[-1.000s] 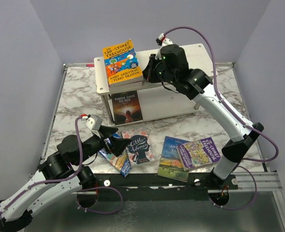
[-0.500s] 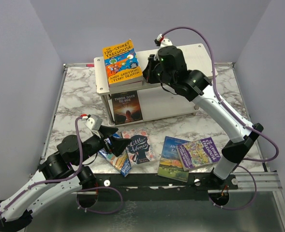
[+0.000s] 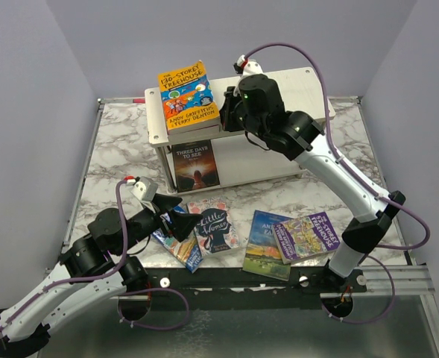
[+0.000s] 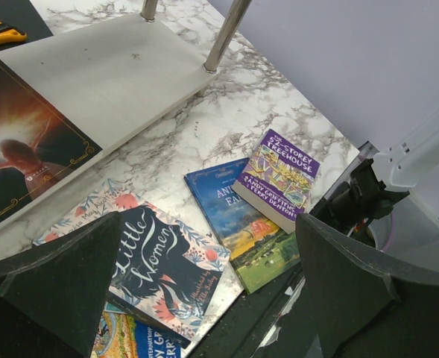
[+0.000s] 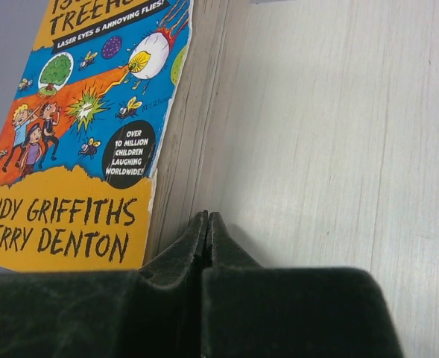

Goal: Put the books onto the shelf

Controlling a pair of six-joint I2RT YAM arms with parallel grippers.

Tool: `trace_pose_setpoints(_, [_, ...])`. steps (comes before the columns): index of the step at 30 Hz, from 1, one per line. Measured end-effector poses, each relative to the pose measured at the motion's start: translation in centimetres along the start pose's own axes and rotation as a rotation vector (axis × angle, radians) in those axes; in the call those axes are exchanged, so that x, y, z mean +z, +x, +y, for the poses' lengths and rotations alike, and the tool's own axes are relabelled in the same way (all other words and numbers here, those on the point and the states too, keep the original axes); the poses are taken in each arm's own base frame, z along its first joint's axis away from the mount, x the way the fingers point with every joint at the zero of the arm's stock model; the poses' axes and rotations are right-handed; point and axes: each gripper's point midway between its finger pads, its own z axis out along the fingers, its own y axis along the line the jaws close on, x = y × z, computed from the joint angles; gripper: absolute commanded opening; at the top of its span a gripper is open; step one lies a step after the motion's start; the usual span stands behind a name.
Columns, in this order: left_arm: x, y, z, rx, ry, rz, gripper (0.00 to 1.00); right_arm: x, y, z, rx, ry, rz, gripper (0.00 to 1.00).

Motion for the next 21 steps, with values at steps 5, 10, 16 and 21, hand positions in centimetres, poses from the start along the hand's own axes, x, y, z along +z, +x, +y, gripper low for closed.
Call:
trace_pose_setpoints(5, [0.01, 0.03, 0.01, 0.0, 0.0, 0.001, 0.99, -0.26, -0.11, 0.07, -0.016, 0.015, -0.012, 0.01])
trace_pose_setpoints(10, [0.01, 0.03, 0.01, 0.0, 0.0, 0.001, 0.99, -0.39, -0.07, 0.11, -0.037, 0.034, -0.022, 0.01])
trace_pose_setpoints(16, [0.01, 0.03, 0.01, 0.0, 0.0, 0.001, 0.99, -0.64, -0.07, 0.37, -0.06, 0.053, -0.035, 0.01])
trace_pose_setpoints(21, [0.01, 0.03, 0.01, 0.0, 0.0, 0.001, 0.99, -1.03, -0.52, 0.6, -0.073, 0.063, -0.052, 0.01])
